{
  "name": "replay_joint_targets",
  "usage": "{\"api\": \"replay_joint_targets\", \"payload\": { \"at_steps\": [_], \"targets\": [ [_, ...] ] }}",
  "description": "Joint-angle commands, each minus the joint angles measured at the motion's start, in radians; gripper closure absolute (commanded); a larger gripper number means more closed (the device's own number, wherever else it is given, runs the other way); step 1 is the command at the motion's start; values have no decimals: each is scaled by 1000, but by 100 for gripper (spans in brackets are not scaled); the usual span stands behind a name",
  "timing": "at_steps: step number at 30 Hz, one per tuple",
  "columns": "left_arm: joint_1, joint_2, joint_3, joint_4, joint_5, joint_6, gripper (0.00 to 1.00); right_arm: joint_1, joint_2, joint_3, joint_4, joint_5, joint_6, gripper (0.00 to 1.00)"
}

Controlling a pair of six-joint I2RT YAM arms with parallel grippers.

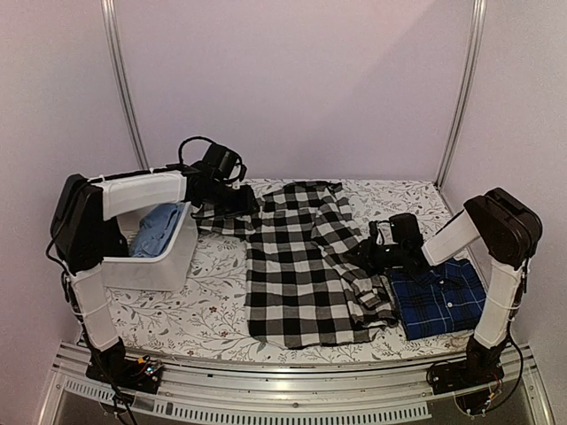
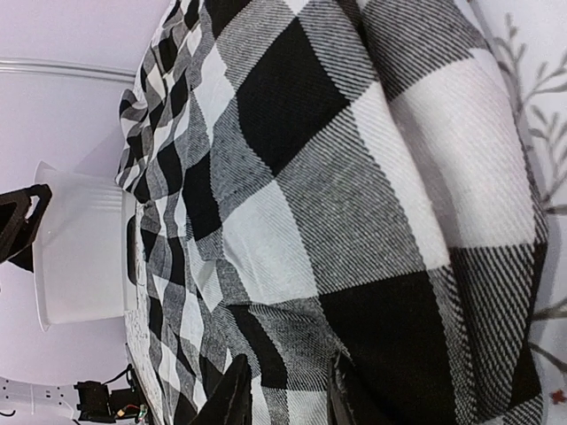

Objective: Fold and stack the long sleeve shirts
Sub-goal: Move the right arm to the center of the board with the 1/3-folded shirt.

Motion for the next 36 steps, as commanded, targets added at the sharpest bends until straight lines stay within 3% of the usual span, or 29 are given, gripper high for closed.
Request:
{"api": "replay_joint_targets", "payload": {
  "at_steps": [1, 15, 26, 36],
  "targets": [
    [-1, 50, 46, -37, -44, -40, 59, -36, -52, -81, -78, 108, 10, 71],
    [12, 35, -16, -13, -137, -98, 59, 16, -107, 149, -207, -31, -168, 63],
    [23, -30, -98, -16, -156, -111, 59, -6, 163, 462, -262, -133, -188, 67],
    [21, -67, -159, 6, -139, -125, 58, -42, 350, 601, -263, -34, -56, 70]
  ]
}}
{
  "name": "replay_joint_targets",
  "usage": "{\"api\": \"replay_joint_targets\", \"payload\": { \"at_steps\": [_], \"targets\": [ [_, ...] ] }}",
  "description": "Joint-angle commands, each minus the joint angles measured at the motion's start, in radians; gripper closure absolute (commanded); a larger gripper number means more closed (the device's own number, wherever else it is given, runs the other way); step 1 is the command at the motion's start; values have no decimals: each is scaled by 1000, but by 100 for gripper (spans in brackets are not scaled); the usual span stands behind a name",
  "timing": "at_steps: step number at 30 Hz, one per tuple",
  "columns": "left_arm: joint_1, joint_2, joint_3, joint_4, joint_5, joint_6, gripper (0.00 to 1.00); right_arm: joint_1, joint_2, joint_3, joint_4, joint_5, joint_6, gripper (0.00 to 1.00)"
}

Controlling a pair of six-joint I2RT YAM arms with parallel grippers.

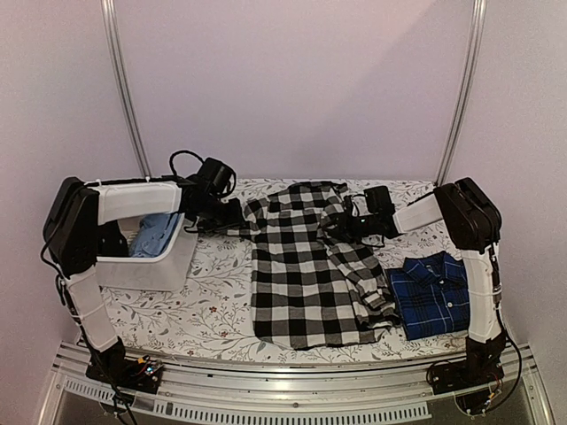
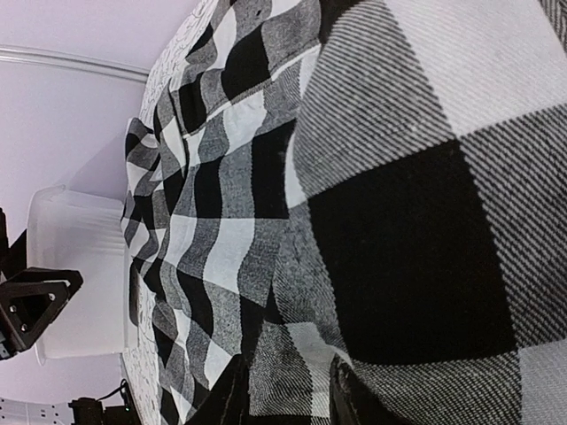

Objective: Fold and stack the long sleeve shirts
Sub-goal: Move the right arm to the center of the board with the 1/3-folded shirt, then pick up the sleeve from the corner of the board.

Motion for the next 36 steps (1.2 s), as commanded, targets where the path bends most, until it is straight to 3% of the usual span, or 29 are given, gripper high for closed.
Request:
{"api": "replay_joint_targets", "payload": {
  "at_steps": [1, 9, 16, 21, 28, 36],
  "targets": [
    [10, -38, -29, 22, 10, -11, 58, -30, 41, 28, -11, 79, 84, 70],
    [10, -25, -17, 26, 24, 2, 58, -115, 35, -19, 9, 190, 177, 71],
    [15, 42, 68, 5, -13, 2, 58, -127, 4, 1, 25, 122, 174, 69],
    [27, 137, 211, -57, -121, -6, 57, -116, -37, 43, 40, -8, 128, 64],
    [87, 242, 344, -91, -216, -41, 47, -78, -182, 42, -22, -67, 30, 53],
    [127, 408, 502, -158, -214, 1, 39, -69, -415, -124, -41, -47, -30, 47]
  ]
}}
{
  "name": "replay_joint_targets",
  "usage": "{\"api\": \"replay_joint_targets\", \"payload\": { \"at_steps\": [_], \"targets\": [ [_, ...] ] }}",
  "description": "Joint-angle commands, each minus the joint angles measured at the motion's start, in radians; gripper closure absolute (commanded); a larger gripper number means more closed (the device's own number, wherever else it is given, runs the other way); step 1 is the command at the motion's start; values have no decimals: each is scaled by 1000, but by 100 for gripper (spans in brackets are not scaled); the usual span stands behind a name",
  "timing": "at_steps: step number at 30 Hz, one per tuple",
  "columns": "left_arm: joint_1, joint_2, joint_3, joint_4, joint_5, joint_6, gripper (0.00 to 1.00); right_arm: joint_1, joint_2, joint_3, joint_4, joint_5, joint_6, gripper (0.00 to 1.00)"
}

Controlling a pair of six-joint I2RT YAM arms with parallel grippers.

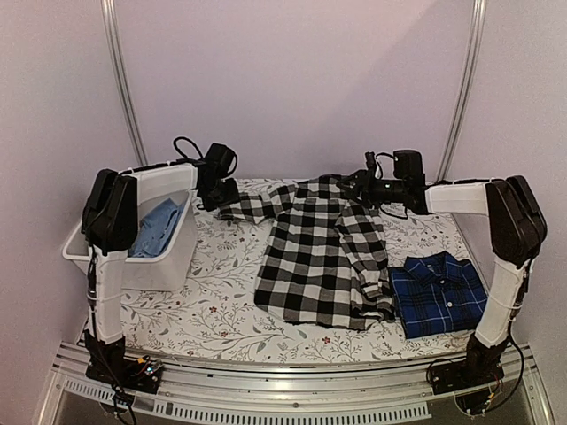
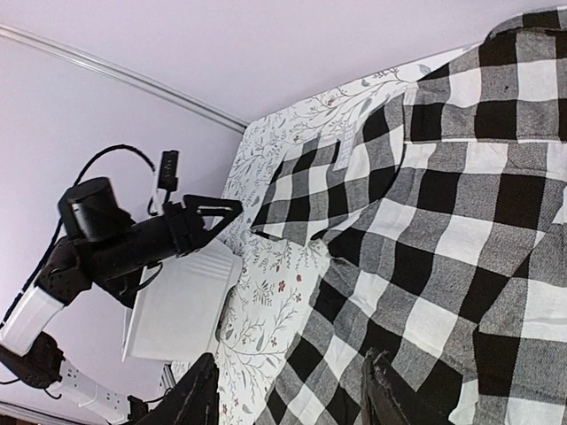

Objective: Fold and stack the long sleeve shirts
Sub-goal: Pick up the sleeve from the corner of the board.

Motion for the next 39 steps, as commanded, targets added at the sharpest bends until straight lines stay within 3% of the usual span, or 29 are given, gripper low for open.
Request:
{"api": "replay_joint_targets", "payload": {
  "at_steps": [1, 13, 15, 21, 24, 30, 39],
  "targets": [
    [10, 102, 101, -79, -28, 25, 38, 2, -125, -96, -24, 3, -62, 47],
    [15, 239, 225, -130, -65, 12, 36, 14, -355, -237, -73, 44, -112, 46],
    [16, 243, 232, -120, -48, 18, 42, 16, -380, -254, -83, 53, -117, 46],
    [11, 193, 195, -39, 18, 55, 89, 30, -434, -288, -120, 91, -141, 47],
    [-4, 132, 164, -14, 12, 84, 100, 56, -432, -279, -192, 155, -178, 49],
    [-31, 20, 65, 36, 15, 119, 100, 167, -370, -281, -292, 290, -261, 50],
    [-38, -73, -48, 85, 28, 146, 100, 436, -205, -199, -367, 466, -287, 55]
  ]
}}
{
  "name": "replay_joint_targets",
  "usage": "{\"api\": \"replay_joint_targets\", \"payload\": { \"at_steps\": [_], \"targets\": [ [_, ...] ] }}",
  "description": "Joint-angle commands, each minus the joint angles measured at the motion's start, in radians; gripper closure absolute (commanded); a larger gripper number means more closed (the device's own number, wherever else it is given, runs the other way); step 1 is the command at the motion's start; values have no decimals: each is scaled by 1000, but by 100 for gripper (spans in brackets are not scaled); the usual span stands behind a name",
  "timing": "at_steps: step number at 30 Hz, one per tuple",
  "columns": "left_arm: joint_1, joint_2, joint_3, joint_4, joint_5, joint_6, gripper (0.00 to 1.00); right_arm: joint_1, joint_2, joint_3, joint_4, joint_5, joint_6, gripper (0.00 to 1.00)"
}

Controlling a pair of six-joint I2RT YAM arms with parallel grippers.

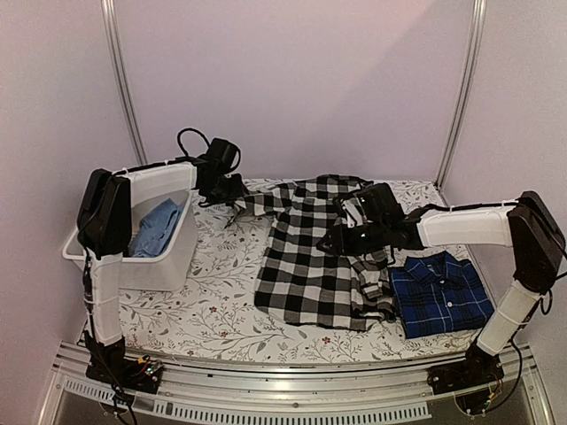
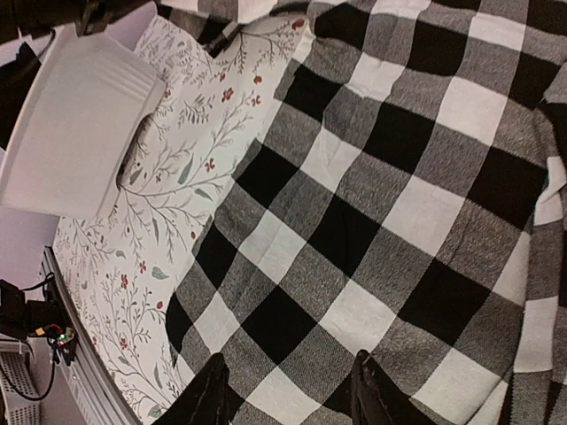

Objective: Fold and stack the long sleeve shirts
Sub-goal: Pick up the sleeve from the corner of the board, then smooth out the corner of the shirt at the center of the board.

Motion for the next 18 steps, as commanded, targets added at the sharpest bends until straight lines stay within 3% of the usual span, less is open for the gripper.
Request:
{"api": "replay_joint_targets", "payload": {
  "at_steps": [1, 10, 18],
  "targets": [
    [-3, -33, -26, 28, 12, 33, 100, 130, 86, 84, -83, 131, -36, 55],
    [-3, -55, -38, 23, 15, 50, 100, 322, 292, 231, -222, 256, -51, 61],
    [-4, -75, -34, 21, 26, 70, 100, 396, 420, 316, -283, 163, -64, 64]
  ]
}}
